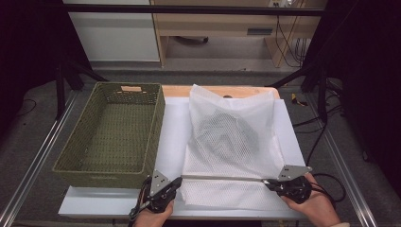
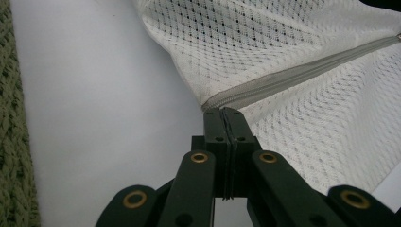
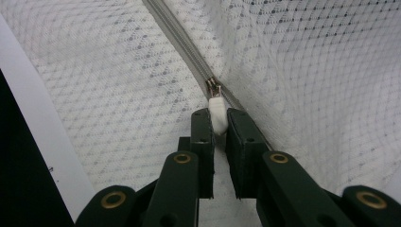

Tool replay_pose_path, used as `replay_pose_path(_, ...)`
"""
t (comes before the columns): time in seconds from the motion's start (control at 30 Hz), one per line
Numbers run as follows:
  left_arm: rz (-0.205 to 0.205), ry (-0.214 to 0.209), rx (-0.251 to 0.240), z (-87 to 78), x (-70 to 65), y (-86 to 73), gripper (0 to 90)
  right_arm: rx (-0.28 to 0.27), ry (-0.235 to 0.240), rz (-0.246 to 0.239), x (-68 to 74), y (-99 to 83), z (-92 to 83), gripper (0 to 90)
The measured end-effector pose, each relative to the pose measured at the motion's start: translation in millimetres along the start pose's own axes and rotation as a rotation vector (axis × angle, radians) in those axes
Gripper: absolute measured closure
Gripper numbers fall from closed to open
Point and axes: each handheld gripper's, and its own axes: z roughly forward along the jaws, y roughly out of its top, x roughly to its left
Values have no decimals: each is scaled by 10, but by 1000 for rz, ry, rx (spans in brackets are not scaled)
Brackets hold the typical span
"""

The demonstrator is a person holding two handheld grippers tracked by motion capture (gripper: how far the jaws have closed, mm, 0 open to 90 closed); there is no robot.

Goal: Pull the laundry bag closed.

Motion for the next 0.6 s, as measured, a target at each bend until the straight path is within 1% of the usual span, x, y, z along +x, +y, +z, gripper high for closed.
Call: replay_pose_path(0.6,3,0,2,2,-3,-2,900,0,3,3,-21,-26,-38,816)
